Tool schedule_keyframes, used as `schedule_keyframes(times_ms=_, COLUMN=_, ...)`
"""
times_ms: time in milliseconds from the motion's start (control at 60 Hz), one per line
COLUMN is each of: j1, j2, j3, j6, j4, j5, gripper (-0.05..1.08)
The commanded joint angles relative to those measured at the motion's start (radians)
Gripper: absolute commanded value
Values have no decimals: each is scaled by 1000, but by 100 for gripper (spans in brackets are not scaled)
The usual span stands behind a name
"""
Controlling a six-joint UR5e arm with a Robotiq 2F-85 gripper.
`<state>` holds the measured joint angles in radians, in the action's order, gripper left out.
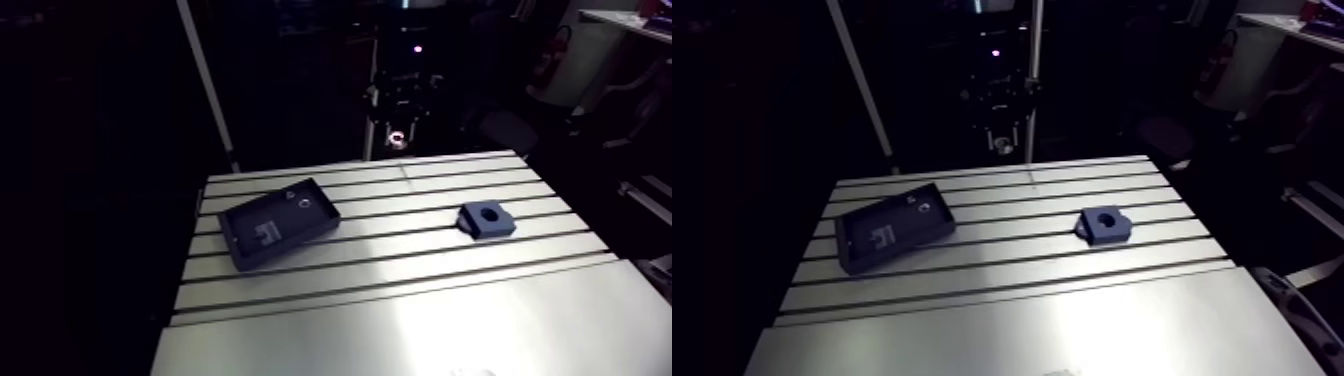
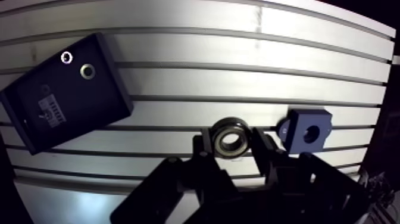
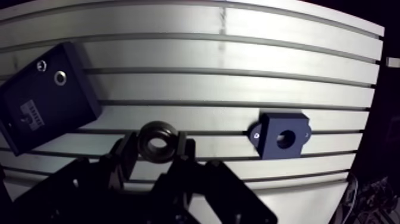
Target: Pick up the bearing and press it into the housing until flush.
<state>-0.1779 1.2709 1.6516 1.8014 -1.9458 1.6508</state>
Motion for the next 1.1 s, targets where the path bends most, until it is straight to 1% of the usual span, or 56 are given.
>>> schedule_keyframes(times_ms=17, j1=-163, j2=44, j3=82, j6=85, j4=-9, j5=5, gripper=61)
schedule_keyframes(times_ms=167, j1=-191, j2=49, j3=95, j6=98, j4=-20, j5=4, gripper=62)
schedule_keyframes(times_ms=317, j1=-201, j2=49, j3=101, j6=104, j4=-25, j5=4, gripper=62)
schedule_keyframes(times_ms=383, j1=-218, j2=49, j3=107, j6=115, j4=-25, j5=4, gripper=62)
schedule_keyframes(times_ms=417, j1=-218, j2=49, j3=107, j6=115, j4=-25, j5=4, gripper=62)
schedule_keyframes(times_ms=450, j1=-232, j2=49, j3=113, j6=119, j4=-33, j5=4, gripper=62)
schedule_keyframes(times_ms=600, j1=-256, j2=49, j3=128, j6=136, j4=-71, j5=4, gripper=62)
schedule_keyframes(times_ms=733, j1=-278, j2=49, j3=135, j6=143, j4=-83, j5=5, gripper=62)
schedule_keyframes(times_ms=967, j1=-290, j2=39, j3=150, j6=143, j4=-86, j5=5, gripper=63)
schedule_keyframes(times_ms=1067, j1=-313, j2=34, j3=157, j6=147, j4=-96, j5=4, gripper=63)
schedule_keyframes(times_ms=1100, j1=-330, j2=32, j3=163, j6=160, j4=-116, j5=4, gripper=63)
